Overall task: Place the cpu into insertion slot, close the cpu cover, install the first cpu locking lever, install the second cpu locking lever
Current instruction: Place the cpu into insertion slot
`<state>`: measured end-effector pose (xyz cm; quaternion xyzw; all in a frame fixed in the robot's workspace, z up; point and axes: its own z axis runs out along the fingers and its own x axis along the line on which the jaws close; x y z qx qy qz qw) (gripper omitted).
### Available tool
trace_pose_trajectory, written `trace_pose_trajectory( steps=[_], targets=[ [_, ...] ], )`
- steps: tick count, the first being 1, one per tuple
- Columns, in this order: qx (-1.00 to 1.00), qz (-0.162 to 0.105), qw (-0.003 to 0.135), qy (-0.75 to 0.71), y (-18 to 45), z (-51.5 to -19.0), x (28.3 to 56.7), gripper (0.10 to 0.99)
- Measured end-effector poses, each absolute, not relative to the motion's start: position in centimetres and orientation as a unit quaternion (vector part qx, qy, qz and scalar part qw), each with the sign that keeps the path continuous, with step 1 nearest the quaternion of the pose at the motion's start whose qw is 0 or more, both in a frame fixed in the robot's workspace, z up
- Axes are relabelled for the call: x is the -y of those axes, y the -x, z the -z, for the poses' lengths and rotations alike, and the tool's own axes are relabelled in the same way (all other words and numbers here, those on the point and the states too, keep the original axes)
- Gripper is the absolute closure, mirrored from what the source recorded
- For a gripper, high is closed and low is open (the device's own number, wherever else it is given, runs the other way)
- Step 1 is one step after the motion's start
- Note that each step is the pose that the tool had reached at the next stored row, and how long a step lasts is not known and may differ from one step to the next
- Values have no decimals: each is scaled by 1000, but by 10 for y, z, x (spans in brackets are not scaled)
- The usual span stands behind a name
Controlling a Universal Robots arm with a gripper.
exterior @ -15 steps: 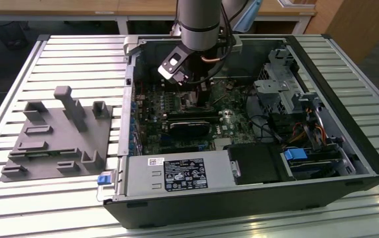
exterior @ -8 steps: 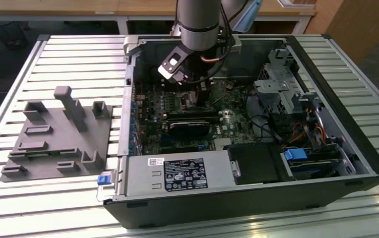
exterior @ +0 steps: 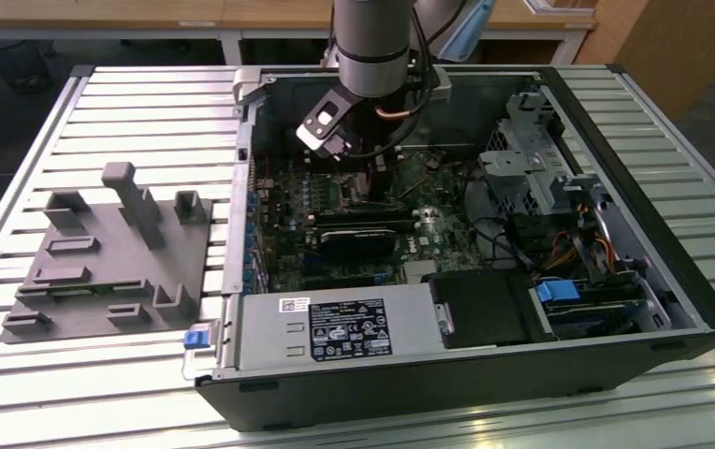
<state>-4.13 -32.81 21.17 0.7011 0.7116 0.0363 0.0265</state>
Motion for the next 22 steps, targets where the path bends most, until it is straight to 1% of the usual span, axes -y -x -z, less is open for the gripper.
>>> trace_pose_trajectory(
  steps=[22],
  targets=[
    [-709, -35, 28, -704, 44, -198, 321, 545]
  ],
)
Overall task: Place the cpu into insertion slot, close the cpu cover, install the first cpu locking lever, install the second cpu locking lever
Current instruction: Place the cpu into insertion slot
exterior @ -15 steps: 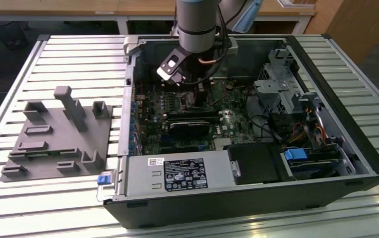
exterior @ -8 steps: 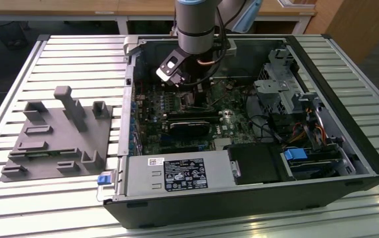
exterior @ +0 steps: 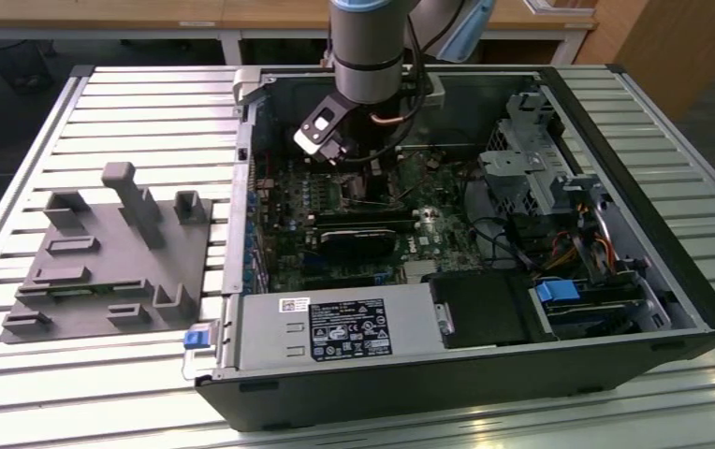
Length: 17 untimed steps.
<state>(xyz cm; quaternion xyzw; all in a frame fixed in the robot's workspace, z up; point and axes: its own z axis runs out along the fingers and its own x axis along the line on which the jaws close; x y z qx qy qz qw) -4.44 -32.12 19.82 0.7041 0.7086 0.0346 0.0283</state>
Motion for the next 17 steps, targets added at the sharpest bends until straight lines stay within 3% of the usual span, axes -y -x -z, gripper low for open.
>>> trace_pose_trajectory(
  steps=[17],
  targets=[
    [-708, -32, 30, -705, 45, -193, 319, 545]
  ],
)
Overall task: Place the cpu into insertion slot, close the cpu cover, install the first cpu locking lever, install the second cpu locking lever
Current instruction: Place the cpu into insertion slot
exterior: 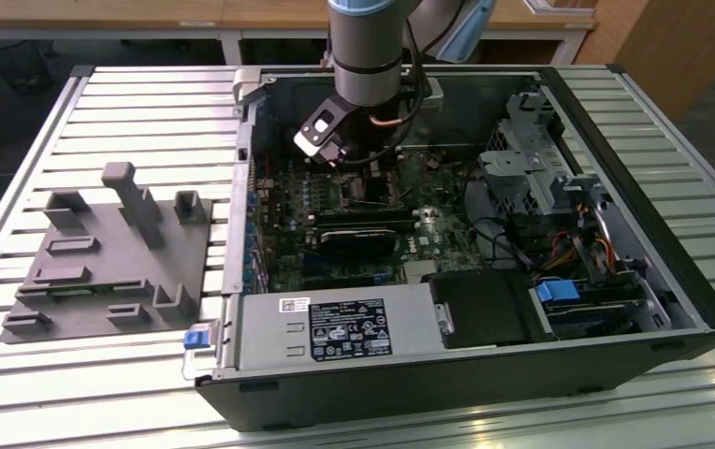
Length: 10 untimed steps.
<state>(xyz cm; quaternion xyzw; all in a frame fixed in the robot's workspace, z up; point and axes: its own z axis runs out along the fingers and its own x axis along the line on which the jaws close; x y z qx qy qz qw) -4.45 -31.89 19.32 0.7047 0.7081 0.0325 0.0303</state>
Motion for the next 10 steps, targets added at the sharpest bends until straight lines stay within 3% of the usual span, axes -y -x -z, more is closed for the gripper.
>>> trace_pose_trajectory(
  steps=[4, 5, 10],
  targets=[
    [-708, -32, 30, -705, 45, -193, 319, 533],
    [-708, -32, 30, -705, 45, -193, 319, 471],
    [-708, -32, 30, -705, 45, -194, 319, 471]
  ],
)
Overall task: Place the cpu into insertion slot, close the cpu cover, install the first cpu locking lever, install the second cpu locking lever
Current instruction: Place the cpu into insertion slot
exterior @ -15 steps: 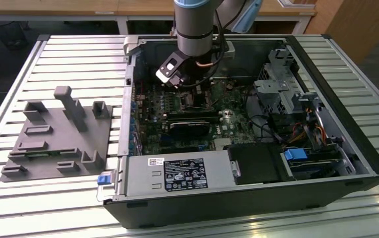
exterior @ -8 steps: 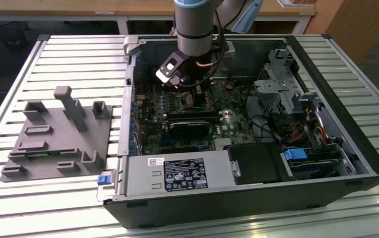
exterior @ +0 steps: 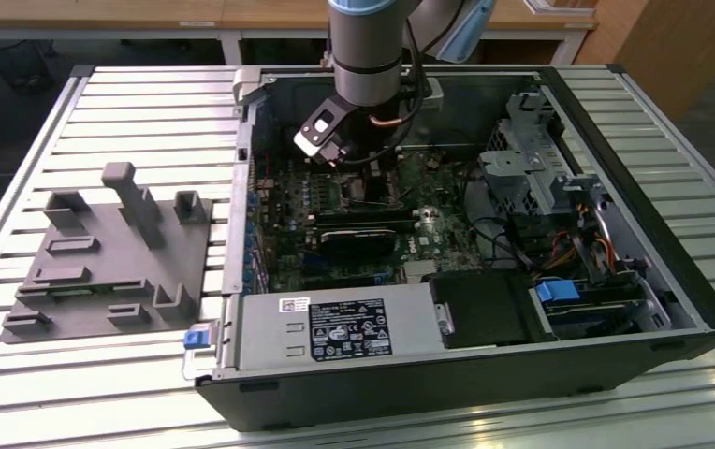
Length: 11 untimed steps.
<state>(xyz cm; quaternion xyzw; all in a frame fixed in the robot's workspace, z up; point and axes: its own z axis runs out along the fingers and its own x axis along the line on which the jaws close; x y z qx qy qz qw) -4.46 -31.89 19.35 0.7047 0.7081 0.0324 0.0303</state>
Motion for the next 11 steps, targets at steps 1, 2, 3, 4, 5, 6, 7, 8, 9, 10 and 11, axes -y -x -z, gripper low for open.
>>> trace_pose_trajectory(
  steps=[1, 2, 3, 4, 5, 6, 7, 8, 9, 10, 11],
  targets=[
    [-708, -33, 30, -705, 45, -194, 319, 471],
    [-708, -32, 30, -705, 45, -195, 319, 471],
    [-708, -33, 30, -705, 45, -197, 319, 471],
    [-708, -33, 30, -705, 45, -199, 319, 471],
    [-708, -33, 30, -705, 45, -201, 319, 471],
    [-708, -33, 30, -705, 45, -203, 319, 471],
    [-708, -32, 30, -705, 45, -204, 319, 471],
    [-708, -32, 30, -705, 45, -206, 319, 471],
    [-708, -32, 30, -705, 45, -207, 319, 486],
    [-708, -32, 30, -705, 45, -208, 319, 549],
    [-708, -32, 30, -705, 44, -208, 319, 549]
  ],
)
